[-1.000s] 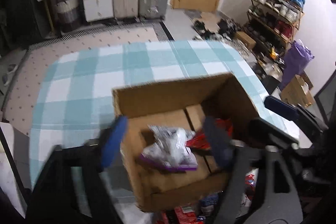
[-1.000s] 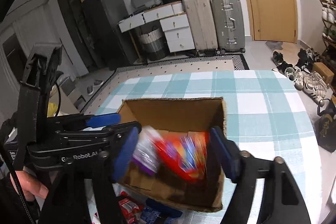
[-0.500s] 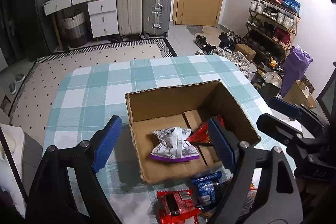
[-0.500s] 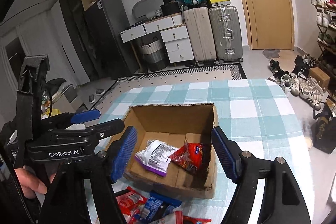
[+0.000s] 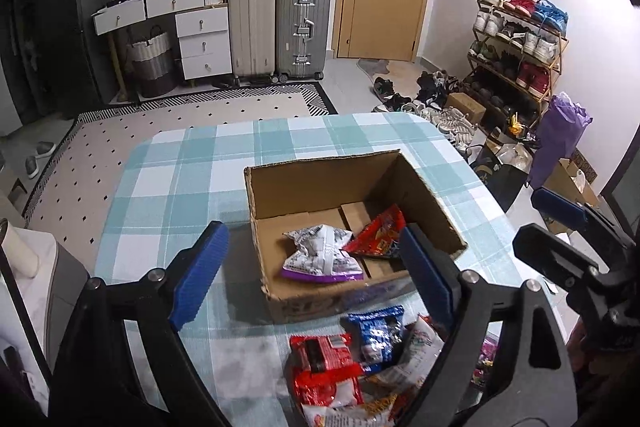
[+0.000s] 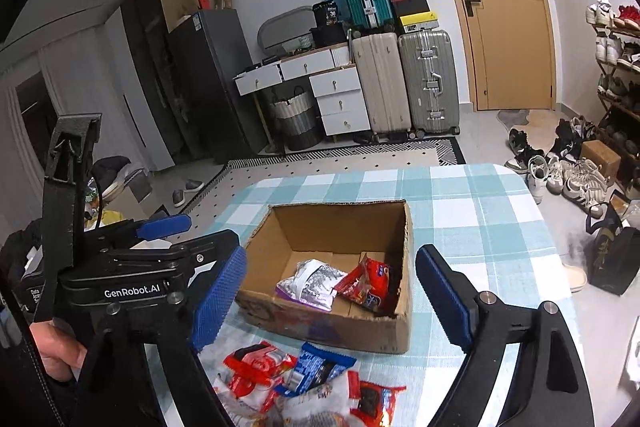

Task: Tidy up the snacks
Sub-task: 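Withdraw both tools from the box back toward the snack pile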

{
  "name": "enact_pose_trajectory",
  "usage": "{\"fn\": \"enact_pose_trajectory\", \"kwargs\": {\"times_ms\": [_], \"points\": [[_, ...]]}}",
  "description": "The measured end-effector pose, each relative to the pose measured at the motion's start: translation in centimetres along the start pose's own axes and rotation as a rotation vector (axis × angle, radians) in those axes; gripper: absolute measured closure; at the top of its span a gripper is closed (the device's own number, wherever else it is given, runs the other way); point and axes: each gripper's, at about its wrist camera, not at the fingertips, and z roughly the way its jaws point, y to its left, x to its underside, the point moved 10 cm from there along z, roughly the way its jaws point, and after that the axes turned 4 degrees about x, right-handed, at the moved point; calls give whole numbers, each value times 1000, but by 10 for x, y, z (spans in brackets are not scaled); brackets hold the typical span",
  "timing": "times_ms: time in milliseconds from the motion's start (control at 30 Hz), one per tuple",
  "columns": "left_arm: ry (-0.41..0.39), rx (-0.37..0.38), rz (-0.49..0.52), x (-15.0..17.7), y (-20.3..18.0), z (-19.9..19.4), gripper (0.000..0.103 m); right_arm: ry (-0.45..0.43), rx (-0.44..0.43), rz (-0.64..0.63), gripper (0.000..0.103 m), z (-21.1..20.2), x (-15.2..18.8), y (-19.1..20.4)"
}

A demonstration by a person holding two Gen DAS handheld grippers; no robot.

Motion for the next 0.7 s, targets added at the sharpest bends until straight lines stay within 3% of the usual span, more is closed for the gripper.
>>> {"fn": "enact_pose_trajectory", "kwargs": {"times_ms": [500,600,700], "points": [[-53,-7,-1,33,-16,-58,13,-37,16,-15,13,-67,27,2],[-53,0,-19,44,-17,-66,3,-39,16,-15,12,-77,34,3],[-67,-8,-22,54,-19,-76,1,-43,15,-21,12,-87,42,5]]}}
